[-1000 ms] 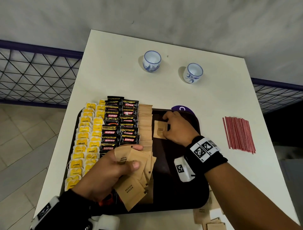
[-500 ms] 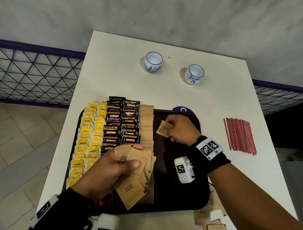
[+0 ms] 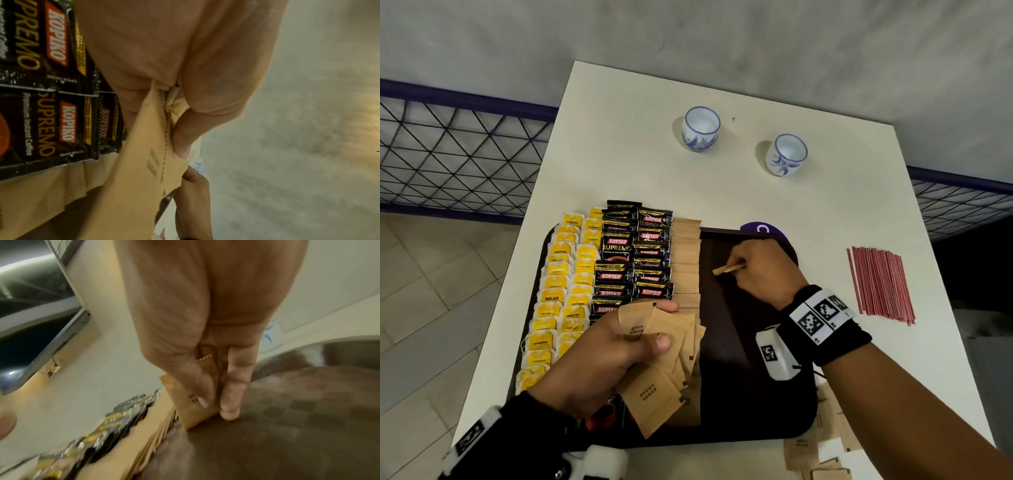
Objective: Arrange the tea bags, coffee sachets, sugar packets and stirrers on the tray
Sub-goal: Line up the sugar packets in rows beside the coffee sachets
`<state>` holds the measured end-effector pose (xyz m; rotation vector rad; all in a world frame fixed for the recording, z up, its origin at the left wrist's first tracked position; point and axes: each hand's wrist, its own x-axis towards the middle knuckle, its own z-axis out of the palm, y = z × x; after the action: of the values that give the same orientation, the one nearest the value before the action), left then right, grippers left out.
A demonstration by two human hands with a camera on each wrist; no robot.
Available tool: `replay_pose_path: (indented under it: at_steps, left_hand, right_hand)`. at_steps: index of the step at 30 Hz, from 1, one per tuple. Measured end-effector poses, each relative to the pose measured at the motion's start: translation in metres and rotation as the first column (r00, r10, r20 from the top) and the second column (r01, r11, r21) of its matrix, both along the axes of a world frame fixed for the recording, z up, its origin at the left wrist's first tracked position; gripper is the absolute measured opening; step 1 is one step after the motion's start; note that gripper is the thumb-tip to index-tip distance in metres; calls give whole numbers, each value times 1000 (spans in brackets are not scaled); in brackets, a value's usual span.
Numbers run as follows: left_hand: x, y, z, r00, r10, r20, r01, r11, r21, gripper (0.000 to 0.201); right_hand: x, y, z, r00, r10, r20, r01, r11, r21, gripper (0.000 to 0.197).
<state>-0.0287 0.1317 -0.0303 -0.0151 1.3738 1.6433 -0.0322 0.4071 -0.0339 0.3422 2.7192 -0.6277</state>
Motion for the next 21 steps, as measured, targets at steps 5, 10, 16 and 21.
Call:
replay_pose_path:
  at_steps: [5,10,16,21]
  left_hand:
    - [0,-4,-2,1000,2,12,-2,1000,11,48]
    - [1,-5,-3,1000,-1,9,1,1000,27,46]
    - [0,-8,-3,1000,16,19,-17,999,50,43]
    - [-1,-8,-5,999,28,15,-29,998,50,43]
  right_hand:
    - [-14,10,8,988,-151,17,152,973,-173,26]
    - [-40,13,6,974,-222,-37,209,952,-223,20]
    - [-58,9,5,973,-231,-20,221,951,-216,18]
    - [-64,8,0,973,-231,-7,223,946,-236,20]
